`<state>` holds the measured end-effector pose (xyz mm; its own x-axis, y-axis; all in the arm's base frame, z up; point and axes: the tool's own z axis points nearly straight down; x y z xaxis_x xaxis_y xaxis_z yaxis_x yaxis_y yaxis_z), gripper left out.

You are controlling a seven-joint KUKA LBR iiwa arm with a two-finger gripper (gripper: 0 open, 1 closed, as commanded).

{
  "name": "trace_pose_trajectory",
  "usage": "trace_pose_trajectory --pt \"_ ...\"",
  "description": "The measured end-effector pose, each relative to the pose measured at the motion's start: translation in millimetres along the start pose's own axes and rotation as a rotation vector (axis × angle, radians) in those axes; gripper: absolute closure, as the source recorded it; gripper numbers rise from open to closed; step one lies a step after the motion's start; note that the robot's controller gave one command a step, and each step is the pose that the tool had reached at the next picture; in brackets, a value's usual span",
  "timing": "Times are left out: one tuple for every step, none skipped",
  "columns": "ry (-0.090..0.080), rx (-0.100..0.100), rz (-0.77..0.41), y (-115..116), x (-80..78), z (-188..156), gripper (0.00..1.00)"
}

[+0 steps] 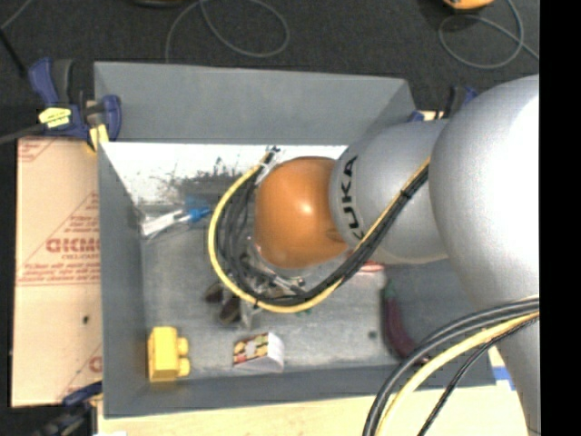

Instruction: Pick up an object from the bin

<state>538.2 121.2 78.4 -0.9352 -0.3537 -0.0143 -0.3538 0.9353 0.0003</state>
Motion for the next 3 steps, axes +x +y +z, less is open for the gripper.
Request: trace_pose_trajectory --pt "-0.001 0.0 0.006 2.7 -12.0 -80.5 1.0" --pt "-0.001 0.0 0.007 2.7 -12.0 -80.5 1.0" --pt "-0.007 0.001 0.007 10.6 -6.1 -225.1 1.0"
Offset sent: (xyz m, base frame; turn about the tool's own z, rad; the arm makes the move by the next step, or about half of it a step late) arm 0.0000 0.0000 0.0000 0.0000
